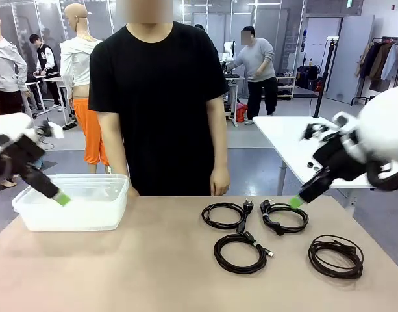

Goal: Organize and store the cables.
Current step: Place the Power Cable into the Organizing box.

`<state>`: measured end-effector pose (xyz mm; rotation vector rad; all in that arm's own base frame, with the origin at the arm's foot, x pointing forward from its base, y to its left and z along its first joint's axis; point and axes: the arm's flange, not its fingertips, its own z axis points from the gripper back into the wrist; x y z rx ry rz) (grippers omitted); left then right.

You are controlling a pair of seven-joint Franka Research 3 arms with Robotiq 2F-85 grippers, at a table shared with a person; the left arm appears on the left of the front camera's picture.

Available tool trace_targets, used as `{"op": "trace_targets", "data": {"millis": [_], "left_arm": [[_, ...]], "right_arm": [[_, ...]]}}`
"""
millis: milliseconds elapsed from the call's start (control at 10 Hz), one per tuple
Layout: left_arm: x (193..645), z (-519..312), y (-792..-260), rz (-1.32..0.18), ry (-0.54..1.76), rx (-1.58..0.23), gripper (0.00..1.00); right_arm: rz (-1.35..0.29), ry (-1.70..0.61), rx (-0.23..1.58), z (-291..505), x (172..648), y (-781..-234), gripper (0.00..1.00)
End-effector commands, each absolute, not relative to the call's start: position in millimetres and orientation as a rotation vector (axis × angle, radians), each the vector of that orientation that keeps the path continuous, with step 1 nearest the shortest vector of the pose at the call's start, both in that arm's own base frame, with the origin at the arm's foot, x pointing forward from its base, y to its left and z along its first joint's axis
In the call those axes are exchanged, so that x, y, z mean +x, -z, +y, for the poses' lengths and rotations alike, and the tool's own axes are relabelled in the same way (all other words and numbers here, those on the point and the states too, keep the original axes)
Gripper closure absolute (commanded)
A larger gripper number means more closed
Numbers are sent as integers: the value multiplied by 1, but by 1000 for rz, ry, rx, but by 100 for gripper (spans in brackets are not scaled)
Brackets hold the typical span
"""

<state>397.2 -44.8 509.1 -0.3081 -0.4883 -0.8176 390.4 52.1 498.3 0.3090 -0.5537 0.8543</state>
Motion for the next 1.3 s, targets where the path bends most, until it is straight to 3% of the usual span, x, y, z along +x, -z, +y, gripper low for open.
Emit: {"op": "trace_targets", "data": {"millis": [0,400,600,1200], "left_arm": [[392,-5,-512,-495,879,-408,0],[360,90,-512,-646,839,-495,0],[349,115,-516,-711,778,-491,0],[344,128,-503,-719,642,-471,0]], "right_arm": [[-616,-890,409,11,372,-503,0],[-721,-760,438,-80,299,-497,0],[-738,-677,478,-112,284,-482,0],[-744,-426,355,-140,253,-451,0]]}}
